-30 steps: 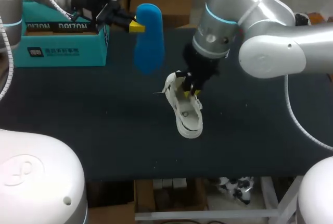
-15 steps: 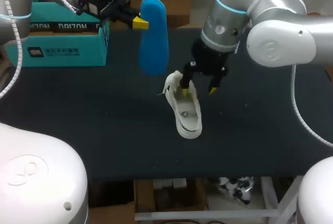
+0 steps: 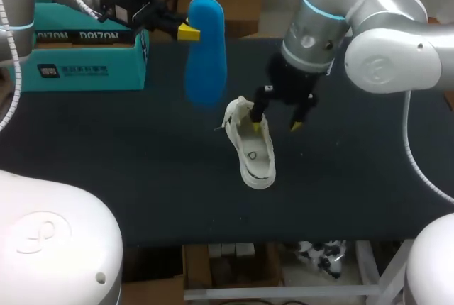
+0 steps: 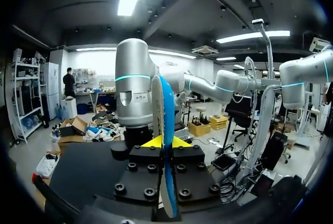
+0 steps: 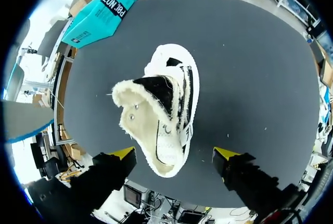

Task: Open the shoe tongue, take the insole out of the shoe, put the insole back into the shoe, and pack the shoe into the shoebox

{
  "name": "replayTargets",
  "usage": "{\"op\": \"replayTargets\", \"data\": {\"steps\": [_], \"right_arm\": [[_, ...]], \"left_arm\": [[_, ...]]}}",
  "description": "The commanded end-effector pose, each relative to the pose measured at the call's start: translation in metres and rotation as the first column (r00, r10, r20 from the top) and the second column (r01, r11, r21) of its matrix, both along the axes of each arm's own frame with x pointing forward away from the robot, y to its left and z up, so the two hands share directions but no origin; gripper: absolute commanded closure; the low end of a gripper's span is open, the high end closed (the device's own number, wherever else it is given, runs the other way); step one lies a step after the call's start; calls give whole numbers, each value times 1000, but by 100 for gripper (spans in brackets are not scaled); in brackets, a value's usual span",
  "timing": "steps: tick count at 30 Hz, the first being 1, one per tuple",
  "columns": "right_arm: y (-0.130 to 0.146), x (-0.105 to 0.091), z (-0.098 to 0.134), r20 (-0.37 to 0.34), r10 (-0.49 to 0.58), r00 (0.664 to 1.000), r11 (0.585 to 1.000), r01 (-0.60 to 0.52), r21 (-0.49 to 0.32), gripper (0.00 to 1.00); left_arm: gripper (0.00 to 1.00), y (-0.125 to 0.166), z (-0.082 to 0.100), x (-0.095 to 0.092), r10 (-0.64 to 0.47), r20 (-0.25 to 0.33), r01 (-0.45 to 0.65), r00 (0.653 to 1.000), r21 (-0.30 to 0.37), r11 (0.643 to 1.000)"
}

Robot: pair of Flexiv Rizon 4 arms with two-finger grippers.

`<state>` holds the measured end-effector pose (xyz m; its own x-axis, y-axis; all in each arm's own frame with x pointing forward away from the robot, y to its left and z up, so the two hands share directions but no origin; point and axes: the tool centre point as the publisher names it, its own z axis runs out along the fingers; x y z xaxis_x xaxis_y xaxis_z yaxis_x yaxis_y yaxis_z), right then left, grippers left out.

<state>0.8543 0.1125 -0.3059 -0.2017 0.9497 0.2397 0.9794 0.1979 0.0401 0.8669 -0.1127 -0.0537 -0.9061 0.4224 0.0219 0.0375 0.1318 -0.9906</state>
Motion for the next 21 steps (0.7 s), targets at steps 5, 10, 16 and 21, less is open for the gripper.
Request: {"op": "replayTargets", "data": {"steps": [5, 10, 16, 21], "right_arm": [[-48, -28, 16, -235, -184, 954, 932, 245, 268, 0], [-49, -37, 23, -193, -170, 966, 932, 221, 287, 0], [-49, -37, 23, -193, -170, 966, 932, 221, 287, 0], [-46, -36, 22, -232, -170, 958, 917, 239, 318, 0]], "left_arm": [[100, -1, -9, -40, 143, -97, -152, 985, -98, 983], [100, -1, -4, -56, 159, -122, -171, 980, -95, 981], [100, -10, 7, -62, 176, -138, -187, 975, -71, 980], [100, -11, 9, -59, 191, -159, -204, 969, -71, 976]]}}
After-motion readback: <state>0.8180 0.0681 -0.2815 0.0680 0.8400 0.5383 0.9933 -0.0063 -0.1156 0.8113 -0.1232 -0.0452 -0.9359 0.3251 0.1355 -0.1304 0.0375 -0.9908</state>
